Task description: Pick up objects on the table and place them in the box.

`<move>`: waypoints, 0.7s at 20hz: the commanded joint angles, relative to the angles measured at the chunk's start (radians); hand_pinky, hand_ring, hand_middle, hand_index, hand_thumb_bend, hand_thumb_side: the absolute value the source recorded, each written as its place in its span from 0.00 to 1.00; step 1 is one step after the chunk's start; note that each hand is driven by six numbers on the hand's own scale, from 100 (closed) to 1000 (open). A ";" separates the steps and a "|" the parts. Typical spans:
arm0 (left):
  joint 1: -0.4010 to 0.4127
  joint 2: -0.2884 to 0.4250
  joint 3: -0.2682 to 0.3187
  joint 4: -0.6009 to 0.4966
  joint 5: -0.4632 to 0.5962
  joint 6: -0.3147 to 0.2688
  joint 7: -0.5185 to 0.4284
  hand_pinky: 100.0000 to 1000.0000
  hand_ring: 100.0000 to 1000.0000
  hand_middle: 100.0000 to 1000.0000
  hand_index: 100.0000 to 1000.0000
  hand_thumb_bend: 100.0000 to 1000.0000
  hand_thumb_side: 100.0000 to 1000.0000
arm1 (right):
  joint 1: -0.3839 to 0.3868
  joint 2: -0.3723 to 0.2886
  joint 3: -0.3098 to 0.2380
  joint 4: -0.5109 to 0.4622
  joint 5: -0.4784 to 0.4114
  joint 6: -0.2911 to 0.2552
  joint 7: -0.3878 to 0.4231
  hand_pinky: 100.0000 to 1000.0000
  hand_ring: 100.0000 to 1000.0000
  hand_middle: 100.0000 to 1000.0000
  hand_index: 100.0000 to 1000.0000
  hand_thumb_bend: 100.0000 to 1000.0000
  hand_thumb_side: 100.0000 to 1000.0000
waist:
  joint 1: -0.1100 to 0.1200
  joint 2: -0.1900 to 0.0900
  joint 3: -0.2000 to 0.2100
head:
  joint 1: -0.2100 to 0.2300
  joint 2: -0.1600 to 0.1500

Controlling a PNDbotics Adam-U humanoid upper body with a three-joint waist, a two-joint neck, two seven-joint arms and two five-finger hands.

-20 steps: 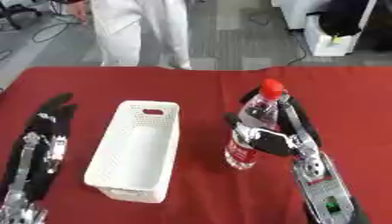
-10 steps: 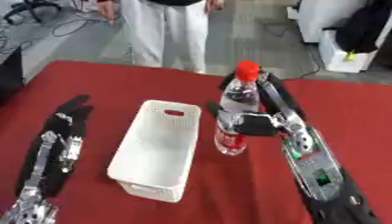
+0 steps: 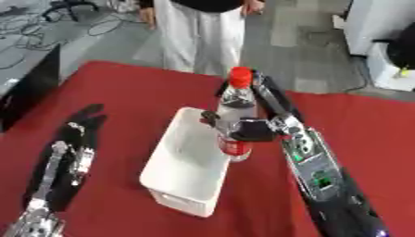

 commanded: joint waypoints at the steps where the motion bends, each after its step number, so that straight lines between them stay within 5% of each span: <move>1: -0.012 0.026 -0.004 -0.016 0.013 -0.001 -0.005 0.83 0.84 0.85 0.93 0.00 0.88 | -0.043 -0.001 -0.012 0.019 0.028 -0.015 -0.002 0.00 0.00 0.20 0.35 0.33 0.07 | 0.000 -0.021 0.012 | 0.015 -0.028; 10: -0.027 0.018 -0.016 -0.013 0.023 -0.007 -0.018 0.84 0.84 0.85 0.93 0.00 0.89 | -0.064 0.011 -0.029 0.072 0.089 -0.042 -0.021 0.00 0.00 0.20 0.34 0.32 0.09 | -0.011 -0.008 0.060 | 0.005 -0.065; 14: -0.031 0.015 -0.020 -0.012 0.025 -0.009 -0.023 0.84 0.84 0.85 0.93 0.00 0.89 | -0.066 0.013 -0.034 0.077 0.111 -0.055 -0.034 0.00 0.12 0.22 0.34 0.32 0.12 | -0.012 0.001 0.069 | -0.003 -0.071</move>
